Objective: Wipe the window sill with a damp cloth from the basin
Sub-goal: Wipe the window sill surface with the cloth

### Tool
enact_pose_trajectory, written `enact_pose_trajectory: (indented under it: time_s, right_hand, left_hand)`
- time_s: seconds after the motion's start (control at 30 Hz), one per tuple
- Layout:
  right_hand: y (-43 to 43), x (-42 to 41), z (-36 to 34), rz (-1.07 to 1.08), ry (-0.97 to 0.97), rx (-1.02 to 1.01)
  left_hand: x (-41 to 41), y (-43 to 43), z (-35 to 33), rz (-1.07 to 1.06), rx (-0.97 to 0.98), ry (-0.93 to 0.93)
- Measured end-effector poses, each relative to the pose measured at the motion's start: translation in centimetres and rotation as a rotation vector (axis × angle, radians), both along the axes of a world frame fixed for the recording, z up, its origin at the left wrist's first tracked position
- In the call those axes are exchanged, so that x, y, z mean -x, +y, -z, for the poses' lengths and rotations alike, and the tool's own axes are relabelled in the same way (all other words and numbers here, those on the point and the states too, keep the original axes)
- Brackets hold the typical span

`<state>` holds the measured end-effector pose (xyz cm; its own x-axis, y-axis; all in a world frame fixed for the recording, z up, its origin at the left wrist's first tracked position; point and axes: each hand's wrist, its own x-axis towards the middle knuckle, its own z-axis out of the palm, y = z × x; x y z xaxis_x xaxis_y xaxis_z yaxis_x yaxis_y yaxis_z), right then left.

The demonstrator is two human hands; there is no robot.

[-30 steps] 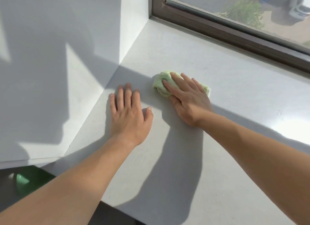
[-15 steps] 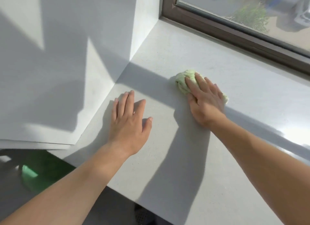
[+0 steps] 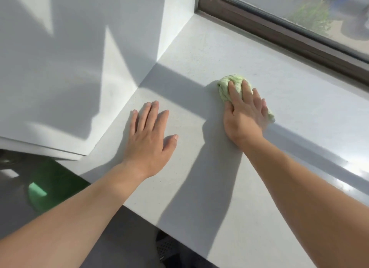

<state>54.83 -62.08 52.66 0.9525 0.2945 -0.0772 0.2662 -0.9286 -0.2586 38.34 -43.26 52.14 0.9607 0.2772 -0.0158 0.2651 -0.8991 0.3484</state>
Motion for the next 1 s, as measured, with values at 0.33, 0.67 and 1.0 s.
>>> enact_pose_trajectory:
  time_s: [0.33, 0.67, 1.0]
  right_hand:
    - [-2.0, 9.6, 1.0, -0.530, -0.088, -0.020]
    - [-2.5, 15.5, 1.0, -0.628, -0.103, -0.050]
    - [-1.1, 16.6, 0.8, -0.229, -0.072, -0.047]
  left_hand:
    - [5.4, 0.6, 0.1, -0.028, -0.047, 0.024]
    - [5.2, -0.3, -0.2, -0.014, -0.047, 0.068]
    - [6.5, 0.6, -0.7, 0.094, 0.168, 0.043]
